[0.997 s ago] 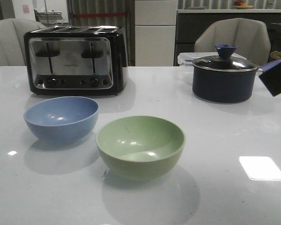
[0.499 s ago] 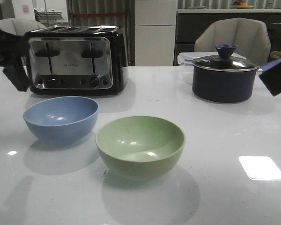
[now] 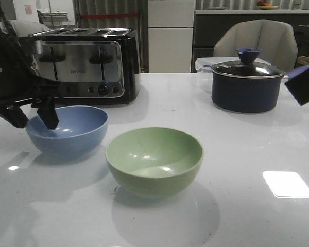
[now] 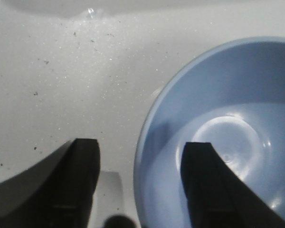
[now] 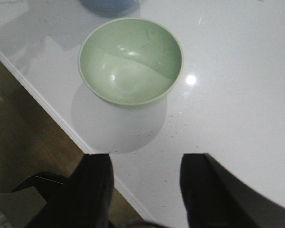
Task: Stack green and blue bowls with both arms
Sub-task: 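Lower the left gripper and grasp the rim of the light blue bowl, then lift the blue bowl and carry it over the green bowl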
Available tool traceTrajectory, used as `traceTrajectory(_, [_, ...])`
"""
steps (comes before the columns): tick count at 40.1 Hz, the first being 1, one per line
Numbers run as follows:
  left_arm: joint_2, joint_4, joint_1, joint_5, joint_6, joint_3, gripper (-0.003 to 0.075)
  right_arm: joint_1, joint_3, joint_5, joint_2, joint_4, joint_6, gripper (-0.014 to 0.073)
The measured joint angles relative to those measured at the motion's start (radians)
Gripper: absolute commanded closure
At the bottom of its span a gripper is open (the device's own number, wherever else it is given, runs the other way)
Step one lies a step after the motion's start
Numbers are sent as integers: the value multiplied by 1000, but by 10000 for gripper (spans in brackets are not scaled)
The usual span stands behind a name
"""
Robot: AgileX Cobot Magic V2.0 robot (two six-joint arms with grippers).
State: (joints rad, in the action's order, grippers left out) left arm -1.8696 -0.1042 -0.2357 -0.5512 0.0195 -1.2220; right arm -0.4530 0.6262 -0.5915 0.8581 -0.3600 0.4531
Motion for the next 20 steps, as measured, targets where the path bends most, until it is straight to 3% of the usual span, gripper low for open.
traceTrajectory(11, [-8, -2, 0, 4, 0, -4, 631, 0, 0, 0, 0, 0, 0, 150])
traceTrajectory(20, [10, -4, 0, -14, 0, -6, 627, 0, 0, 0, 0, 0, 0, 150])
